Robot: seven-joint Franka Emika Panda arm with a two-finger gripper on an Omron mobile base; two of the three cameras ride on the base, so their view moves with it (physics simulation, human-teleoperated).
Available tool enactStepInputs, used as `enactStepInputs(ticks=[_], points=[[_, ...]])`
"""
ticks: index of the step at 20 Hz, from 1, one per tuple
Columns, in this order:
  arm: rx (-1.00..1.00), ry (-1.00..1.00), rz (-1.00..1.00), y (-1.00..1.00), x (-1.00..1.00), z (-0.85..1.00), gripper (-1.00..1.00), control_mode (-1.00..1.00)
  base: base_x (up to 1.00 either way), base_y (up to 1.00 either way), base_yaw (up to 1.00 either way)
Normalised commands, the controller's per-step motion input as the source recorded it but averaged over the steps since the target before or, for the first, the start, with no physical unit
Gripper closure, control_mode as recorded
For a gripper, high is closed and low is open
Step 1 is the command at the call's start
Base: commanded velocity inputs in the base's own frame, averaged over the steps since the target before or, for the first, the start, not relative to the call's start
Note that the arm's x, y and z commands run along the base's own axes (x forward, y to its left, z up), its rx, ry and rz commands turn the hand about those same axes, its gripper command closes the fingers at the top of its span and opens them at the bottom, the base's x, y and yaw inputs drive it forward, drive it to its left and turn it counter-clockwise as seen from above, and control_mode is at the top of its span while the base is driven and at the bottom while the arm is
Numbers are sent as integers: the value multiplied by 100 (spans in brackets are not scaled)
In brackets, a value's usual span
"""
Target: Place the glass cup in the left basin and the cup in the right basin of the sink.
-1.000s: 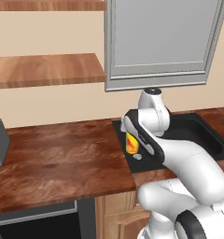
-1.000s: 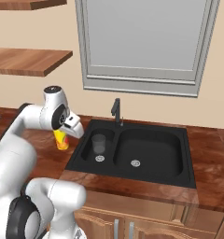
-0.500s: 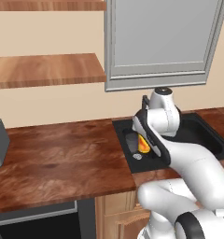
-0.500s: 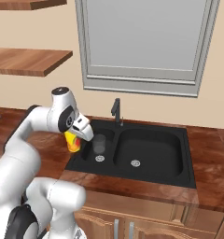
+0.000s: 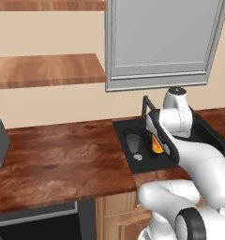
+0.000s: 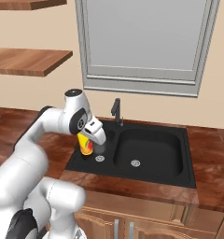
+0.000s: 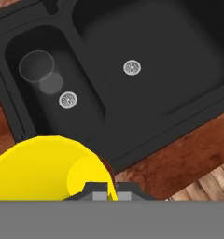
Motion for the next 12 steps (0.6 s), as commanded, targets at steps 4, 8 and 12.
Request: enactStepInputs(ticks=[4, 8, 12], points=[[0, 8, -4, -52, 0, 0, 100, -100, 0, 0, 0], [0, 5, -1, -54, 1, 0, 100, -100, 0, 0, 0], [0, 0, -1, -51, 3, 0, 100, -100, 0, 0, 0]])
